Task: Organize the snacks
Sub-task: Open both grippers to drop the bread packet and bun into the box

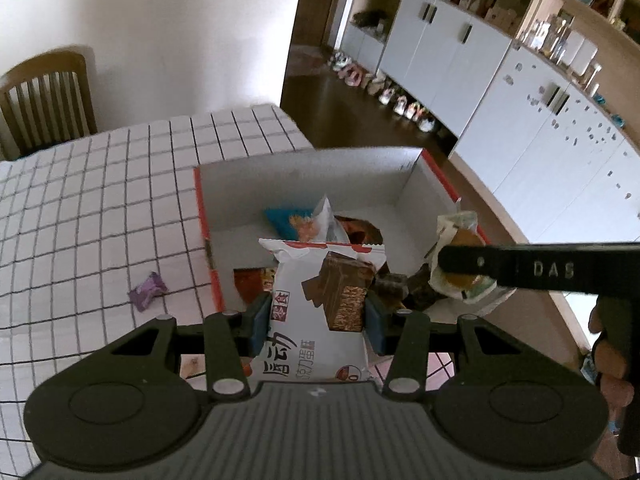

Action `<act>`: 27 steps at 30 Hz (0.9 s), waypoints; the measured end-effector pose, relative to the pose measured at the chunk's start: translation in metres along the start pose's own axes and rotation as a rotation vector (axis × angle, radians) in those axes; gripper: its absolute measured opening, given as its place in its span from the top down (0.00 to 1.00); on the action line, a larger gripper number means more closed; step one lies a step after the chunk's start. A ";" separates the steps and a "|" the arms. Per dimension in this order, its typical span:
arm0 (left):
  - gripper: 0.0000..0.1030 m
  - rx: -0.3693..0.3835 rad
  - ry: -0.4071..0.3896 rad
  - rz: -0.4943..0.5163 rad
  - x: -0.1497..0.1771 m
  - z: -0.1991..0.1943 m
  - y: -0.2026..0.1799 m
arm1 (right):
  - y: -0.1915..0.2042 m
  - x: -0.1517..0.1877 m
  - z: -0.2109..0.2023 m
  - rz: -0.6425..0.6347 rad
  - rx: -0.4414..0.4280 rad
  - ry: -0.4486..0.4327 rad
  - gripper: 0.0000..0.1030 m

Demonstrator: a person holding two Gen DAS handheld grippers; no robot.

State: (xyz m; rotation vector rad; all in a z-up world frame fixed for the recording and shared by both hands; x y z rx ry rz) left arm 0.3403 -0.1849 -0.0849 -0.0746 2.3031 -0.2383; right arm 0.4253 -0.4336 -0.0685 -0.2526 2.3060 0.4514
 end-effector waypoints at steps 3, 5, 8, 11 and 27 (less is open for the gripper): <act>0.55 0.007 0.041 0.012 0.006 0.017 -0.010 | -0.013 -0.004 0.014 -0.002 0.026 0.010 0.57; 0.55 0.024 0.057 0.035 0.010 0.026 -0.023 | -0.021 -0.008 0.025 0.000 0.043 0.016 0.56; 0.55 0.030 0.063 0.064 0.012 0.038 -0.041 | -0.031 -0.013 0.039 0.003 0.062 0.026 0.56; 0.55 0.024 0.055 0.074 0.008 0.049 -0.050 | -0.037 -0.016 0.051 0.001 0.077 0.030 0.56; 0.55 0.020 0.125 0.096 0.017 0.078 -0.062 | -0.051 0.000 0.085 0.017 0.115 0.103 0.55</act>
Point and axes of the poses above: each gripper's, at about its wrist camera, not at the fingertips, and z roughly the way its jaws point, y to its left, x to its underside, the point moved 5 cm from there along z, roughly the way its jaws point, and after that the axes turned 12 degrees about -y, right-handed, at the moved point
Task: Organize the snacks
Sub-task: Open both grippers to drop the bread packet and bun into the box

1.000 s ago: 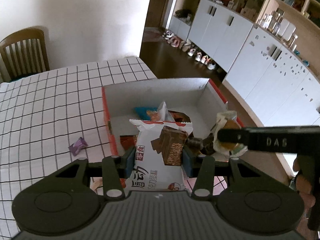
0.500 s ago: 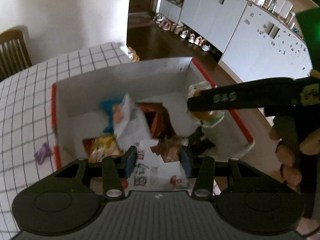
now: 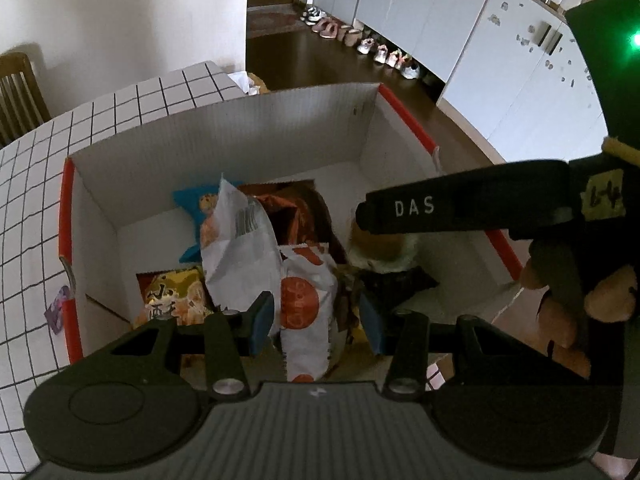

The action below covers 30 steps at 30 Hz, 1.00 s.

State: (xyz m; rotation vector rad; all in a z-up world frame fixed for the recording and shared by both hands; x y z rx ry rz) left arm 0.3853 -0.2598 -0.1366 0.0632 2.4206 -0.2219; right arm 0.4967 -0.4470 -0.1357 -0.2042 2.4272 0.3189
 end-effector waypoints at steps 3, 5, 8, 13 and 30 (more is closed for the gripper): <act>0.55 -0.002 -0.005 0.001 0.001 -0.002 0.001 | 0.000 0.000 -0.002 -0.001 -0.007 -0.002 0.52; 0.55 0.002 -0.010 -0.005 0.002 -0.005 0.002 | 0.001 0.002 -0.004 -0.005 -0.006 -0.001 0.50; 0.55 -0.001 -0.016 -0.024 0.004 -0.012 0.005 | -0.001 0.004 -0.008 -0.003 -0.010 0.001 0.47; 0.55 -0.008 -0.036 -0.034 0.003 -0.023 0.007 | 0.004 0.005 -0.023 -0.016 -0.029 -0.011 0.40; 0.37 0.005 -0.130 -0.060 0.003 -0.082 0.026 | 0.036 0.003 -0.090 -0.065 -0.097 -0.126 0.26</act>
Point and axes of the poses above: each gripper's, at about its wrist camera, not at the fingertips, and z roughly the way its jaws point, y to its left, x to its underside, the point moved 5 cm from there along z, roughly the way its jaws point, and after that the axes turned 12 degrees about -y, right-handed, at the moved point
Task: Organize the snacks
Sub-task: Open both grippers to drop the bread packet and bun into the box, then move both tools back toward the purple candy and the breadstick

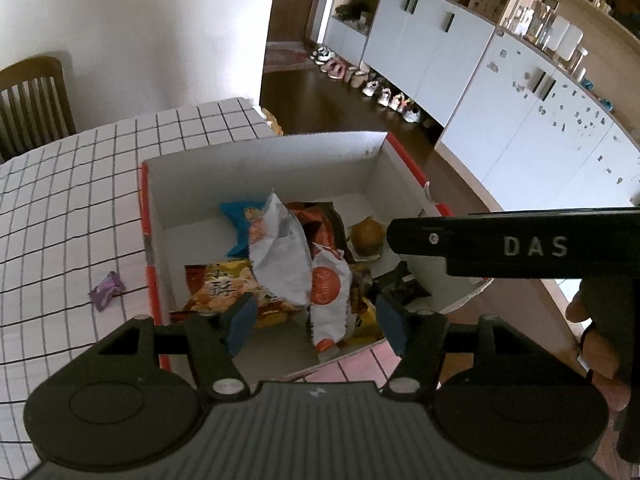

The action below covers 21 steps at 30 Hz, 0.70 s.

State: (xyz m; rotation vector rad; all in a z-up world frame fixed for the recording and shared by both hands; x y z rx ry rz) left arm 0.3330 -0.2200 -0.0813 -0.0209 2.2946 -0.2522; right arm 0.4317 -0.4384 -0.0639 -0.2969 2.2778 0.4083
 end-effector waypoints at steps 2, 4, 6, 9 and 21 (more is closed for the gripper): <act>0.37 0.001 -0.012 0.002 -0.001 -0.008 0.003 | 0.006 -0.001 -0.007 -0.002 -0.009 -0.012 0.22; 0.37 -0.001 -0.025 0.001 -0.002 -0.016 0.008 | 0.013 -0.002 -0.014 -0.003 -0.020 -0.023 0.21; 0.36 0.005 -0.033 -0.003 -0.003 -0.023 0.015 | 0.021 -0.001 -0.021 -0.005 -0.031 -0.036 0.17; 0.18 0.011 -0.040 -0.027 -0.003 -0.033 0.029 | 0.032 -0.002 -0.031 0.000 -0.042 -0.052 0.16; 0.14 -0.024 -0.063 -0.097 -0.005 -0.066 0.108 | 0.086 0.008 -0.047 -0.009 -0.033 -0.079 0.05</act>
Point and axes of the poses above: each gripper's, at about its wrist camera, not at the fingertips, and z roughly the way its jaws point, y to its left, x to its underside, the point moved 5 cm from there along z, roughly the way its jaws point, and after that the axes turned 12 degrees about -y, right-handed, at the moved point
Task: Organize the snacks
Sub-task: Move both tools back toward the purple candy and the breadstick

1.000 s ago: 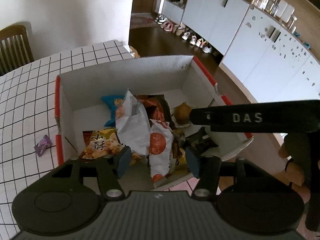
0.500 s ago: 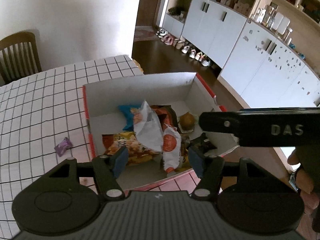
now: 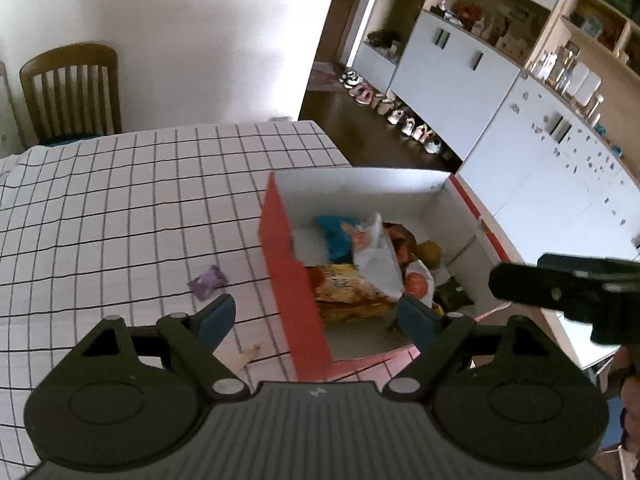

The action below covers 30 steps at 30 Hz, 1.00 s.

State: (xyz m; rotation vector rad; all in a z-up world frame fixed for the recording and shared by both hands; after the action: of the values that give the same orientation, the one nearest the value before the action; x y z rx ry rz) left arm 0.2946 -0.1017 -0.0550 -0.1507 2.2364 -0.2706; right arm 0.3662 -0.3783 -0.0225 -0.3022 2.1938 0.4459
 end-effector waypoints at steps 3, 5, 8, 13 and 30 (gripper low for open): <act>0.13 0.003 -0.022 0.003 -0.005 -0.009 0.018 | 0.016 0.004 0.001 -0.006 0.001 0.002 0.05; 0.13 0.011 -0.027 0.007 -0.008 -0.013 0.029 | 0.027 0.007 0.003 -0.004 -0.004 0.008 0.05; 0.13 0.020 -0.026 0.011 -0.012 -0.016 0.047 | 0.043 0.013 0.006 -0.004 -0.009 0.017 0.05; 0.13 -0.006 -0.004 0.028 -0.015 -0.012 0.077 | 0.075 0.027 0.014 -0.012 -0.020 0.049 0.05; 0.13 0.021 0.070 0.192 -0.012 0.047 0.126 | 0.147 0.084 0.060 0.063 0.077 0.165 0.10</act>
State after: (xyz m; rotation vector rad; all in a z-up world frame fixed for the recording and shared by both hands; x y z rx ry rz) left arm 0.3363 0.0161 -0.1057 0.0857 2.2973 -0.1982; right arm 0.3043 -0.2245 -0.0924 -0.2362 2.3802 0.3815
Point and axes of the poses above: each gripper's, at about its wrist camera, not at the fingertips, and z roughly the way its jaws point, y to its left, x to its underside, the point moved 5 cm from there along z, roughly the way its jaws point, and after that the axes turned 12 degrees about -y, right-handed, at the moved point
